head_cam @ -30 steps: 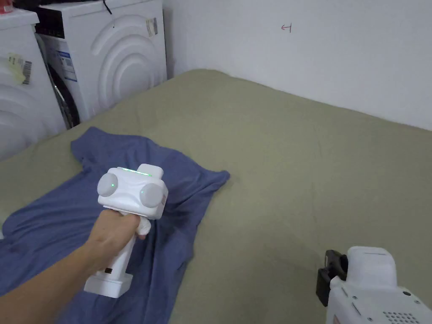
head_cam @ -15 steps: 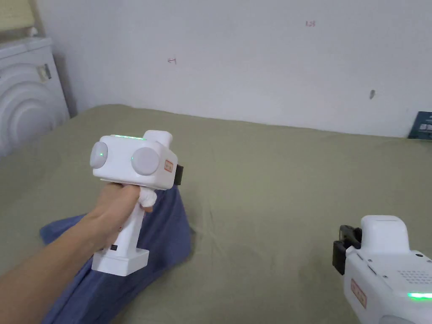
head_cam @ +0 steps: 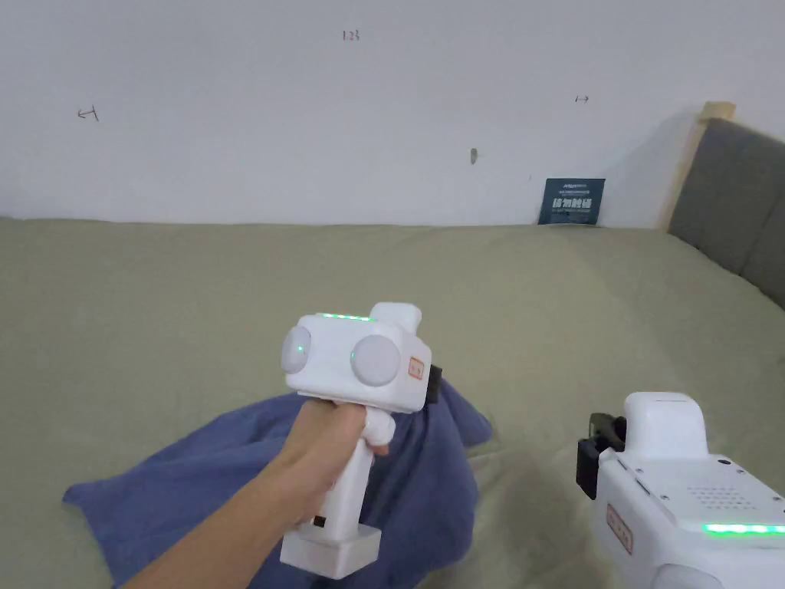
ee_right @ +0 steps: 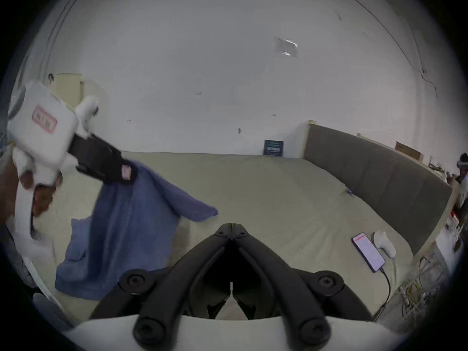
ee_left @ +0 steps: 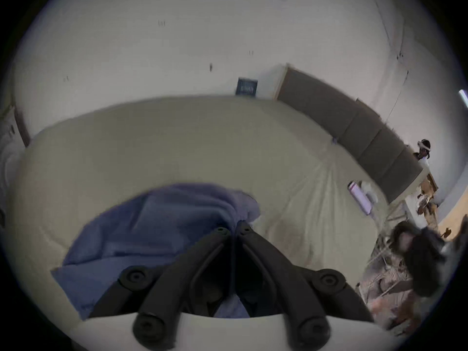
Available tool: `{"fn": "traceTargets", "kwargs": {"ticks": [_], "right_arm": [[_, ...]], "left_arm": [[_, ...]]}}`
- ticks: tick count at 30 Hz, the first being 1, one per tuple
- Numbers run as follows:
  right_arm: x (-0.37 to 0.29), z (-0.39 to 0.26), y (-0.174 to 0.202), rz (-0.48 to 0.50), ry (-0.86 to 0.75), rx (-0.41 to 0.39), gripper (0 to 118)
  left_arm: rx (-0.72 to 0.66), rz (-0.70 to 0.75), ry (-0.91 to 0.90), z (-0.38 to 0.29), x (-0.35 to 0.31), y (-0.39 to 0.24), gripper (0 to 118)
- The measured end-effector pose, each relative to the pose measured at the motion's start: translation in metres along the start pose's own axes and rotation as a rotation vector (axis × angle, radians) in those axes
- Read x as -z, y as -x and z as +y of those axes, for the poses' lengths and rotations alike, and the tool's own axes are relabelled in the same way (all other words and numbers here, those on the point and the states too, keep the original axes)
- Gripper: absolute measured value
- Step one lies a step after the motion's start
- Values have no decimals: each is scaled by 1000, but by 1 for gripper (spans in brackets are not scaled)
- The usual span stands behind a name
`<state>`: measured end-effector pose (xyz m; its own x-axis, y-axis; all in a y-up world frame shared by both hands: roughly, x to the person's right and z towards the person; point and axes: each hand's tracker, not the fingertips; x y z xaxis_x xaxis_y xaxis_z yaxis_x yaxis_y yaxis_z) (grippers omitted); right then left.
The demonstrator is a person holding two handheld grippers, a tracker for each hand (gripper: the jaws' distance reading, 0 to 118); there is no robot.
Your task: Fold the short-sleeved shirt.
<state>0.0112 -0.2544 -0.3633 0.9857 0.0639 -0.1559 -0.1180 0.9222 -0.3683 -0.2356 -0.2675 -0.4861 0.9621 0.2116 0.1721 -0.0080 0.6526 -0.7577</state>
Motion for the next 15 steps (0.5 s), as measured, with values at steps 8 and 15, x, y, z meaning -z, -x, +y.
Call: {"fn": "traceTargets", "kwargs": {"ticks": [8,15], "right_arm": [[30,-21,0,10,63,5,0],[28,-28,10,20,73,1,0]], "left_arm": [[-22,117,158,-47,75,29,1],[-27,82,77,-53,46,40,60]]}}
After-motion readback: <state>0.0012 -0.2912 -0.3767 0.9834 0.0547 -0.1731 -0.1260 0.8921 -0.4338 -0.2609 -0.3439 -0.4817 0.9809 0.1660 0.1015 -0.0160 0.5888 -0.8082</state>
